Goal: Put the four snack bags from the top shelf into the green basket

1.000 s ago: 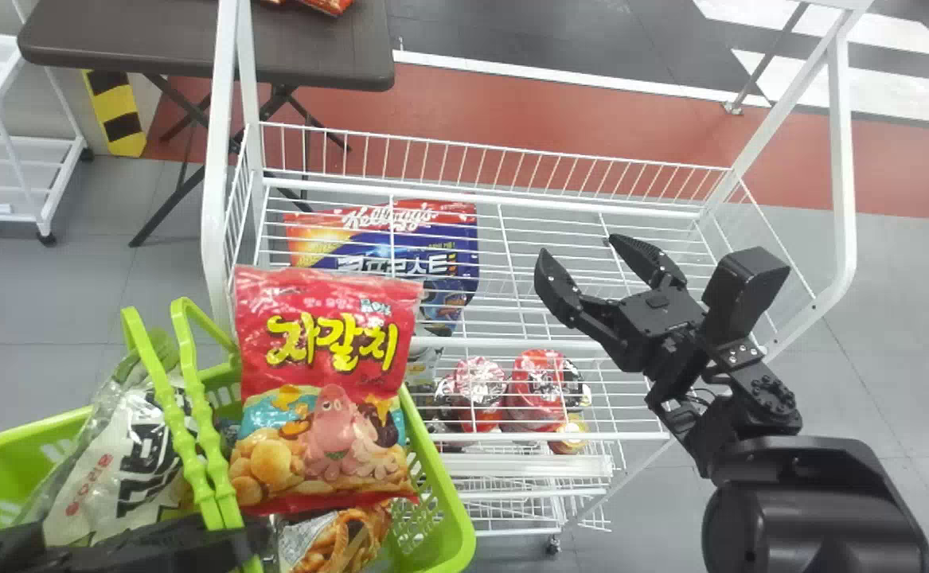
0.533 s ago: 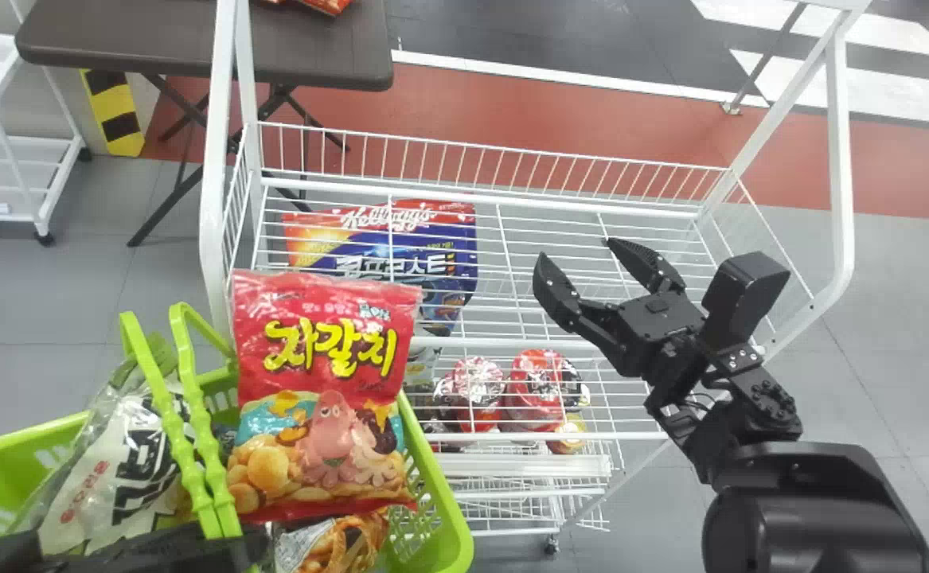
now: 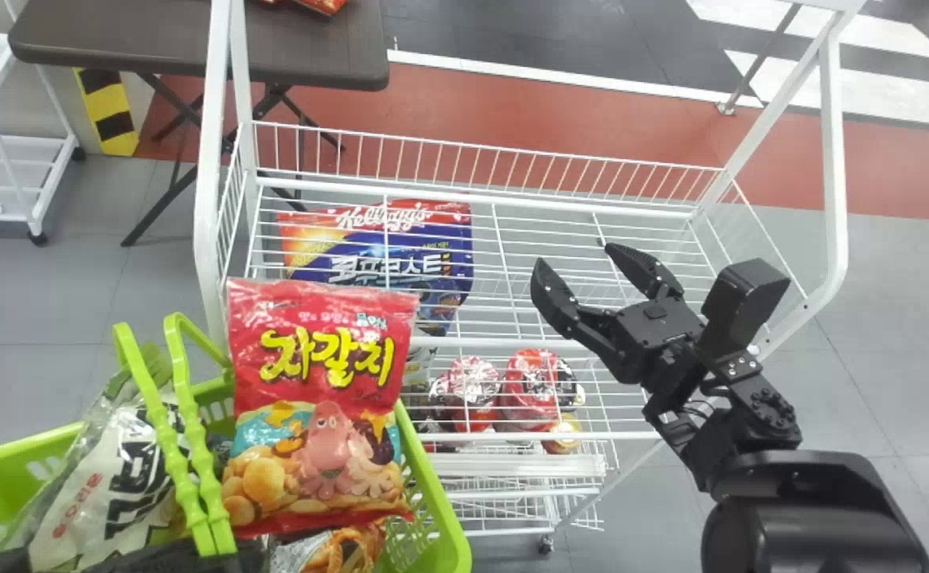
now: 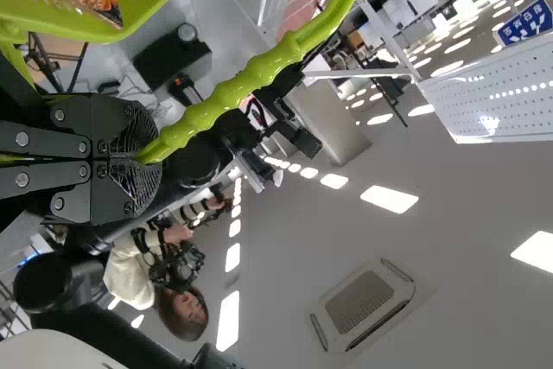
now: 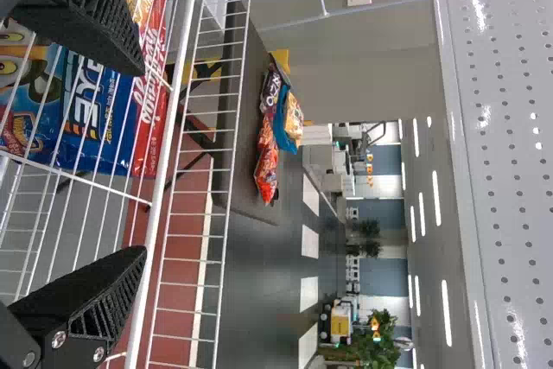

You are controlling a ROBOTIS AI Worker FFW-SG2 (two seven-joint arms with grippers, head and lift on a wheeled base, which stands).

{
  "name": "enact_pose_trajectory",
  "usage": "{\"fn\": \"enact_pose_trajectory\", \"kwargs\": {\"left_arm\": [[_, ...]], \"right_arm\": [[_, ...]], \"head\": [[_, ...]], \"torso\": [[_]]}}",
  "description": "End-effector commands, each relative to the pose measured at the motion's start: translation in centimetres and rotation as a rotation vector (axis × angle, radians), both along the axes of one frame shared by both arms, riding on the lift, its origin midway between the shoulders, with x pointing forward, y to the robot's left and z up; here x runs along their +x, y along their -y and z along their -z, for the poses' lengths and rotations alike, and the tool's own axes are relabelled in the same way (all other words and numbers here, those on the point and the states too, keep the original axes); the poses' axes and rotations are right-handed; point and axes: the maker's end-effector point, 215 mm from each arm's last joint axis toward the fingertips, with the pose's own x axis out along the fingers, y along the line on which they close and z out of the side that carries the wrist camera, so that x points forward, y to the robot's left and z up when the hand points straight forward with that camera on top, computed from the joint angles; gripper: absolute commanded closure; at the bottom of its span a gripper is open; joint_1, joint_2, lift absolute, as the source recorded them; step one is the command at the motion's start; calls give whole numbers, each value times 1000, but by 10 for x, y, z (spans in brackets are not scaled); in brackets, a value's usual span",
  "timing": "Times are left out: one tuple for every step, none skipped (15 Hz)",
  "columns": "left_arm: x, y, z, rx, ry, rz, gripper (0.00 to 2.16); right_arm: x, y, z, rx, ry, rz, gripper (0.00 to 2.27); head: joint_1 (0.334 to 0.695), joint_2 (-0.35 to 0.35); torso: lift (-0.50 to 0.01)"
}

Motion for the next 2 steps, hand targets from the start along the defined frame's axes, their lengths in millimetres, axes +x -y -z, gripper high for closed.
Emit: {"fn": "enact_pose_trajectory", "kwargs": {"left_arm": [[-3,0,-2,-8,2,7,2148],[-4,0,-2,-7,0,6,2148]], "right_arm": [[-2,1,2,4,-7,2,83],[-2,1,2,5,-6,2,83]], "head": [[695,-258],[695,-260]], "torso": [[-6],[-6]]}}
